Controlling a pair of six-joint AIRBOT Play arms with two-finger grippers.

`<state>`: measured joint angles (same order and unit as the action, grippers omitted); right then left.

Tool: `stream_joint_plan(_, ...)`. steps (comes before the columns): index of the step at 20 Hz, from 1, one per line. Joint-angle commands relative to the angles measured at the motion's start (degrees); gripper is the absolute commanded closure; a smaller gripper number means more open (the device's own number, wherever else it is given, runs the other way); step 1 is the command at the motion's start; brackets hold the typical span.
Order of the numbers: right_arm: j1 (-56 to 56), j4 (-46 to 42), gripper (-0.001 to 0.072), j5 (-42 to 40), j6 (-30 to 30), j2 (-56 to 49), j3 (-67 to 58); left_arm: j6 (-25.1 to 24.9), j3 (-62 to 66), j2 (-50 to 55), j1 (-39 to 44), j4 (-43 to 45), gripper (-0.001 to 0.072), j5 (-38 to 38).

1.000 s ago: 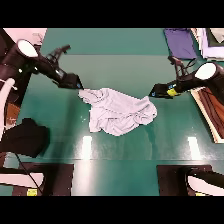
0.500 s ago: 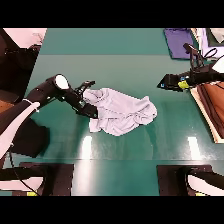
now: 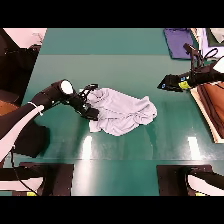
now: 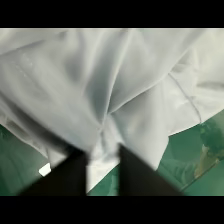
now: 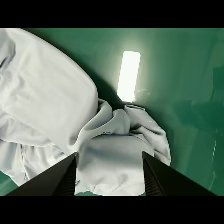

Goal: Fold the shirts.

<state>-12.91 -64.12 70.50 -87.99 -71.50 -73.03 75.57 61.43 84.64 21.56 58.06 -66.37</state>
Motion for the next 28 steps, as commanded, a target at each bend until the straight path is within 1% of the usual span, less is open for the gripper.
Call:
stream_joint_plan(1,0.0,0.0,0.0263,0.2,0.0,0.0,-0.1,-0.6,-0.8,0.0,0.1,0.1,0.0684,1.0)
stream_joint_plan(3,0.0,-0.2,0.0263,1.9,0.0,0.1,-0.1,-1.1,0.5,-0.7,-1.0,0.3,0.0685,-1.1)
stream_joint_plan(5,0.0,-2.2,0.0263,5.7,1.3,0.0,0.0,-2.5,3.3,-3.7,-3.8,0.5,0.0685,-4.5)
stream_joint_plan(7,0.0,-3.5,0.0263,8.7,2.7,0.2,1.2,-2.6,6.5,-8.8,-8.0,0.7,0.0684,-5.1)
stream_joint_plan(9,0.0,-3.3,0.0259,9.0,4.4,0.4,5.2,-2.6,9.1,-13.9,-11.8,0.7,0.0684,-4.6)
stream_joint_plan(10,0.0,-3.4,0.0236,8.5,5.3,0.4,8.0,-2.6,9.8,-15.9,-13.1,0.8,0.0684,-4.3)
stream_joint_plan(11,0.0,-3.3,0.0106,7.1,6.0,0.4,11.1,-3.0,10.2,-17.6,-13.9,1.1,0.0684,-4.1)
stream_joint_plan(12,0.1,-3.3,0.0031,5.0,6.0,0.4,13.9,-3.5,10.2,-18.7,-14.1,1.7,0.0684,-4.1)
stream_joint_plan(13,0.0,-3.0,0.0032,1.6,6.0,0.4,16.8,-3.6,10.2,-19.3,-14.1,2.0,0.0684,-4.5)
stream_joint_plan(15,0.0,0.4,0.0038,-5.4,6.6,0.3,21.0,-3.6,10.2,-19.3,-14.1,2.0,0.0684,-5.3)
stream_joint_plan(16,0.0,2.0,0.0067,-8.5,7.2,0.3,22.5,-3.6,10.1,-19.3,-14.1,2.0,0.0684,-5.3)
stream_joint_plan(17,0.0,3.6,0.0132,-11.2,7.3,0.3,23.8,-3.6,10.1,-19.3,-14.1,2.0,0.0684,-5.1)
stream_joint_plan(18,0.0,5.2,0.0157,-13.0,7.5,0.0,24.5,-3.6,10.1,-19.3,-14.1,2.0,0.0684,-5.1)
stream_joint_plan(22,0.0,8.1,0.0159,-13.4,7.6,-4.7,24.4,-3.6,10.1,-19.3,-14.1,2.0,0.0684,-5.3)
stream_joint_plan(23,0.0,9.1,0.0216,-13.7,8.3,-5.8,24.4,-3.6,10.1,-19.3,-14.1,2.0,0.0684,-5.3)
stream_joint_plan(24,0.0,9.6,0.046,-14.1,9.9,-6.3,24.4,-3.6,10.1,-19.3,-14.1,2.0,0.0684,-5.2)
stream_joint_plan(25,0.0,9.6,0.0618,-14.8,10.1,-6.3,24.4,-3.6,10.1,-19.3,-14.1,2.0,0.0684,-5.2)
stream_joint_plan(26,0.0,9.5,0.07,-15.1,10.5,-6.1,24.3,-3.6,10.1,-19.3,-14.1,2.0,0.0684,-5.2)
stream_joint_plan(28,0.8,7.1,0.0701,-14.0,10.5,-4.1,22.4,-3.5,11.5,-19.4,-14.1,2.6,0.0684,-5.1)
